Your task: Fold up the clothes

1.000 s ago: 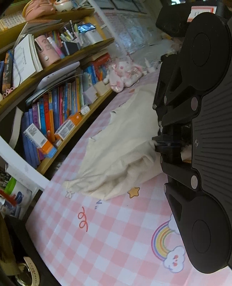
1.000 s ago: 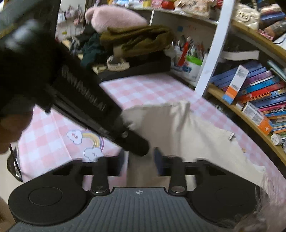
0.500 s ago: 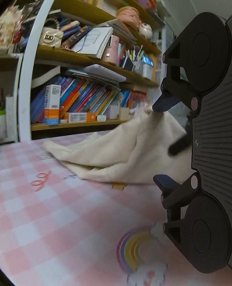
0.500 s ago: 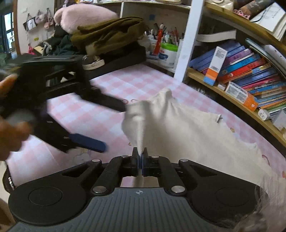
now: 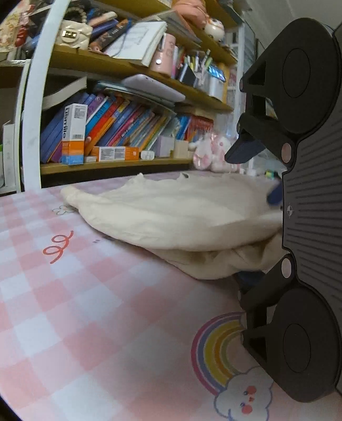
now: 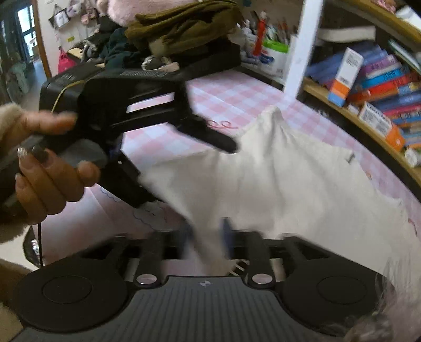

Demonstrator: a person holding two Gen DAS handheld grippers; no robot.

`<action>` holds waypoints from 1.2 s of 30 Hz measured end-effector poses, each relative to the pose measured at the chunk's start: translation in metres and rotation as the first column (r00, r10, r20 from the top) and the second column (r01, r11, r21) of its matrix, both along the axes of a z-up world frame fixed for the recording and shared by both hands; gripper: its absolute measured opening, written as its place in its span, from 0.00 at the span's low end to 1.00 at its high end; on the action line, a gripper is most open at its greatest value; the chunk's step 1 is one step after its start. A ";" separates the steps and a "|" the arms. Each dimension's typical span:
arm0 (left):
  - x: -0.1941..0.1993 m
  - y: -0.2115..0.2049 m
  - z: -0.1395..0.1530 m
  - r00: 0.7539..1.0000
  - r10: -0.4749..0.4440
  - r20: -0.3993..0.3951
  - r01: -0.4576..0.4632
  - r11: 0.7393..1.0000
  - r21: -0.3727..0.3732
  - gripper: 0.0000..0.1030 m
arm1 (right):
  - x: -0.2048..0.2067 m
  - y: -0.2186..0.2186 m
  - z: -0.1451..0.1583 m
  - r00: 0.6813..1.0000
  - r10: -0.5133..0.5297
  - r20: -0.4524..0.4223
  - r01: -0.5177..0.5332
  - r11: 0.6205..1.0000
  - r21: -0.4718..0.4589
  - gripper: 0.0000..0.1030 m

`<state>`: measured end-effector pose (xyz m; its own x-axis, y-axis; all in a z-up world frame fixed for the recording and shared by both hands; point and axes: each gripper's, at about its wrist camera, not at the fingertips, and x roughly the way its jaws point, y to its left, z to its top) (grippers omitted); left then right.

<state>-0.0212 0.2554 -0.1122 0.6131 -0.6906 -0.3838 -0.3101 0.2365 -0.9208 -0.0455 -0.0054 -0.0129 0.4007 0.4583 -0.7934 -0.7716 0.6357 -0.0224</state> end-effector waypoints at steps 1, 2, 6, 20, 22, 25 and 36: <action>-0.001 -0.001 0.001 1.000 -0.010 -0.011 0.010 0.999 0.045 0.42 | 0.010 -0.005 0.006 1.000 -0.022 -0.019 0.022 1.000 0.008 0.40; -0.001 -0.001 0.002 1.000 -0.018 -0.021 0.019 0.996 0.083 0.34 | 0.019 -0.010 0.012 0.998 -0.044 -0.037 0.045 0.999 0.016 0.41; -0.004 -0.006 0.011 0.998 -0.060 0.021 0.056 0.982 0.183 0.07 | 0.068 -0.021 0.035 0.979 -0.166 -0.116 0.171 0.985 0.034 0.65; 0.018 -0.086 0.095 0.842 -0.463 0.278 0.208 0.753 0.625 0.06 | 0.183 0.133 0.024 0.956 -0.205 -0.210 0.140 0.948 -0.286 0.71; 0.019 -0.085 0.095 0.840 -0.463 0.282 0.206 0.754 0.623 0.06 | 0.181 0.151 0.013 0.969 -0.166 -0.181 0.090 0.926 -0.366 0.67; 0.018 -0.087 0.096 0.831 -0.473 0.293 0.203 0.749 0.631 0.06 | 0.175 0.171 -0.004 0.984 -0.110 -0.143 0.028 0.877 -0.480 0.58; -0.001 -0.094 0.127 0.723 -0.552 0.416 0.167 0.724 0.670 0.06 | 0.184 0.116 0.035 0.983 -0.117 -0.141 0.046 0.905 -0.423 0.07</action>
<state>-0.0222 0.1614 0.0147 0.5853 -0.6788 -0.4434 0.4328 0.7240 -0.5371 0.1386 0.1102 0.0222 0.2746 0.0431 -0.9606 -0.7330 0.6559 -0.1801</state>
